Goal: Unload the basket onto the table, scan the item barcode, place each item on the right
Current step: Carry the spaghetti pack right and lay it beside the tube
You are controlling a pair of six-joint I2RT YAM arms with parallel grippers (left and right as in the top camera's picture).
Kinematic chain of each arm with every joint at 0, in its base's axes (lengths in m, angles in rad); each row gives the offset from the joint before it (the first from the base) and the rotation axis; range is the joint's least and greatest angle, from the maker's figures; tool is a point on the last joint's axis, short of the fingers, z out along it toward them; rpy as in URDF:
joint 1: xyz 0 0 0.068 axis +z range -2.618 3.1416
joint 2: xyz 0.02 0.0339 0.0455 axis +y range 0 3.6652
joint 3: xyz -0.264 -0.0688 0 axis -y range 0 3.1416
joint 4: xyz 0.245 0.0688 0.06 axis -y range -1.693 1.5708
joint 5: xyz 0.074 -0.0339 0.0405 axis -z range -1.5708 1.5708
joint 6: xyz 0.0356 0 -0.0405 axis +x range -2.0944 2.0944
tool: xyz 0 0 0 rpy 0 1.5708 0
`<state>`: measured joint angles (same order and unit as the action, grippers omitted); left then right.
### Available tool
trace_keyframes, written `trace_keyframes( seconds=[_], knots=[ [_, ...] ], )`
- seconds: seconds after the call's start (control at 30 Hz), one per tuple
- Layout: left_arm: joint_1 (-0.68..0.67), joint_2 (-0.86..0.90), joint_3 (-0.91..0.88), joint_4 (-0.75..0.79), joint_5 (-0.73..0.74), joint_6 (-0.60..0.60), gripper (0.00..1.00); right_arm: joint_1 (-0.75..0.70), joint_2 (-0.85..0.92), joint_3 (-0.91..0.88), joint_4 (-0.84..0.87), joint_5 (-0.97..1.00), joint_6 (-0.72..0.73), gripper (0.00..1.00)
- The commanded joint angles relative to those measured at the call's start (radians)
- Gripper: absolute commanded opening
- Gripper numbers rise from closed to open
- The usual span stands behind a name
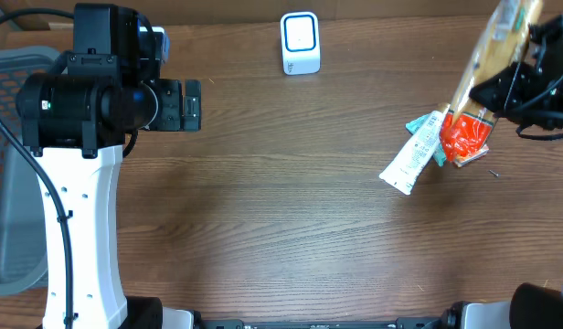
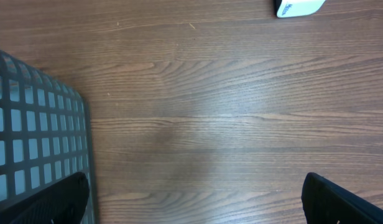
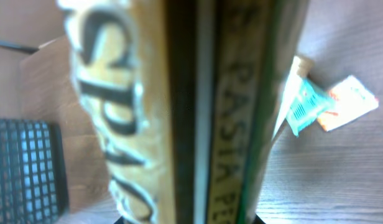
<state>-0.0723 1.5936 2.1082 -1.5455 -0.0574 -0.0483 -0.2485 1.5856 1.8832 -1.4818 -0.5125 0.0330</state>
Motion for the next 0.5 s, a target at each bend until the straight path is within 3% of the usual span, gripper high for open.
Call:
trace_keyframes(
  seconds=[0.0, 0.2, 0.33, 0.47],
  knots=[
    [-0.006, 0.003, 0.008, 0.002, -0.002, 0.019, 0.99, -0.051, -0.019, -0.159, 0.092, -0.145, -0.002, 0.04],
    [-0.006, 0.003, 0.008, 0.002, -0.002, 0.019, 1.0, -0.078, -0.019, -0.539, 0.412, -0.2, -0.002, 0.04],
    [-0.006, 0.003, 0.008, 0.002, -0.002, 0.019, 1.0, -0.078, -0.019, -0.705, 0.571, -0.199, -0.003, 0.05],
    [-0.006, 0.003, 0.008, 0.002, -0.002, 0.019, 1.0, -0.078, -0.019, -0.813, 0.673, -0.194, -0.003, 0.13]
  ],
)
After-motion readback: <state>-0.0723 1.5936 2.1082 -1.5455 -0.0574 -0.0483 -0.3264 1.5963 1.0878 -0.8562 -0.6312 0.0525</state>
